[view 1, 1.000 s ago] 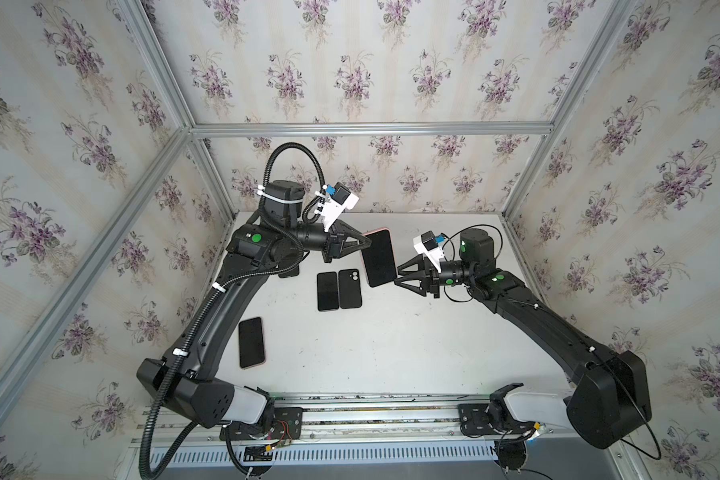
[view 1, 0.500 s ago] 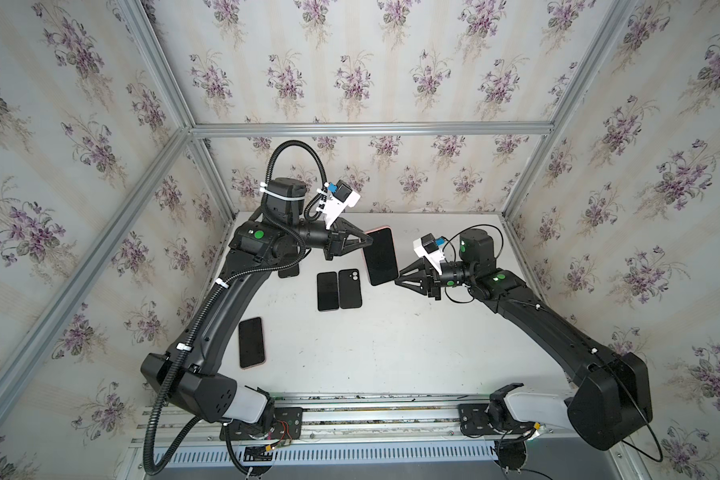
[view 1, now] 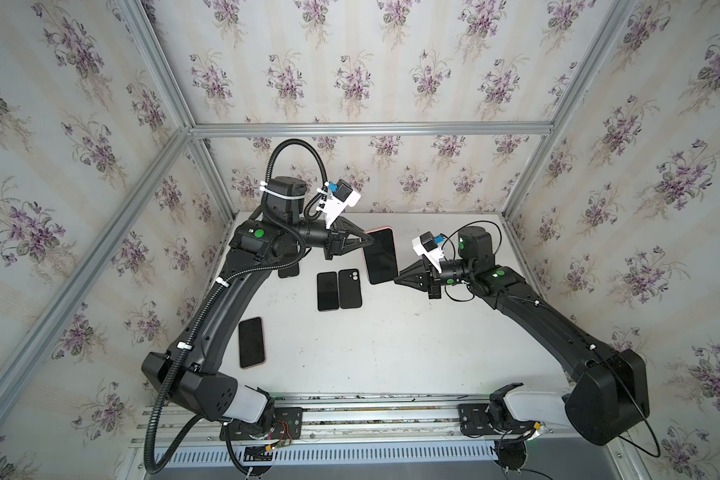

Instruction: Take the phone out of the phone case

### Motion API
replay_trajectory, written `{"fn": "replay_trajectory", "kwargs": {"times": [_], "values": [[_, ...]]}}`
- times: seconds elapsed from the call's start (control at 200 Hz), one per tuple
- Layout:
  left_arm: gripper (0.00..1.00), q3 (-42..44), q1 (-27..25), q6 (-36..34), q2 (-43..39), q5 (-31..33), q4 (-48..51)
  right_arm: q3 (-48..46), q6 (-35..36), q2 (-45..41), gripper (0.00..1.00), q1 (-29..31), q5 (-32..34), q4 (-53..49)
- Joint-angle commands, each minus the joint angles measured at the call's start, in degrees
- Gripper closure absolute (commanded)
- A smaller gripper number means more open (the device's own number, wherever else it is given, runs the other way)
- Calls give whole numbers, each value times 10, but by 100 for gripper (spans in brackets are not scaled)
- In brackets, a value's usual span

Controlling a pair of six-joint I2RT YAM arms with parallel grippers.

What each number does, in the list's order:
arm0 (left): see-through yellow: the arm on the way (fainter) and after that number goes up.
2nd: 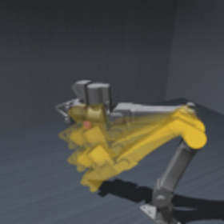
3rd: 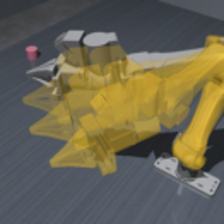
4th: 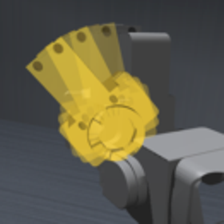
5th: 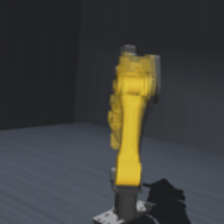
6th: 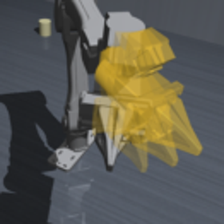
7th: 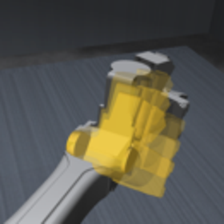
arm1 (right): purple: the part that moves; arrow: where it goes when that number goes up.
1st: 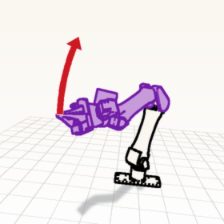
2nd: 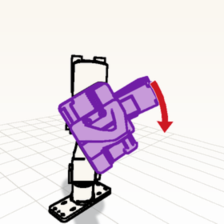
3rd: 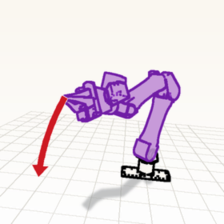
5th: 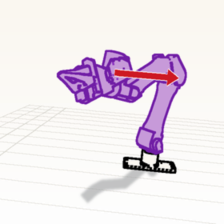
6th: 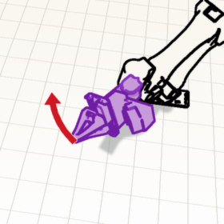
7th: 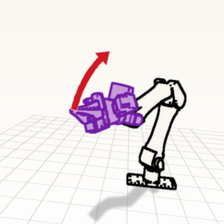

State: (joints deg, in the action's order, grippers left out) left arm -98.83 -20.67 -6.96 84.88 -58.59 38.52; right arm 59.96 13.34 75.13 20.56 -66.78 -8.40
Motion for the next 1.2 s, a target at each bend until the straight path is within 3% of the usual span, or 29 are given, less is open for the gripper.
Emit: {"fn": "replay_trajectory", "kwargs": {"times": [0.0, 0.43, 0.914, 1.199], "values": [[100, -12, -1, 10, 9, -21, -12, 14, 49, -1, 100, 1, -10, -23], [100, -74, -18, 109, 96, -103, -14, 40, 144, -1, 100, 25, 64, -12], [100, -66, -46, 212, 145, -129, -37, 12, 121, 2, 100, 25, 150, 166], [100, -71, -57, 271, 172, -128, -62, -10, 130, -18, 100, 31, 185, 189]]}}
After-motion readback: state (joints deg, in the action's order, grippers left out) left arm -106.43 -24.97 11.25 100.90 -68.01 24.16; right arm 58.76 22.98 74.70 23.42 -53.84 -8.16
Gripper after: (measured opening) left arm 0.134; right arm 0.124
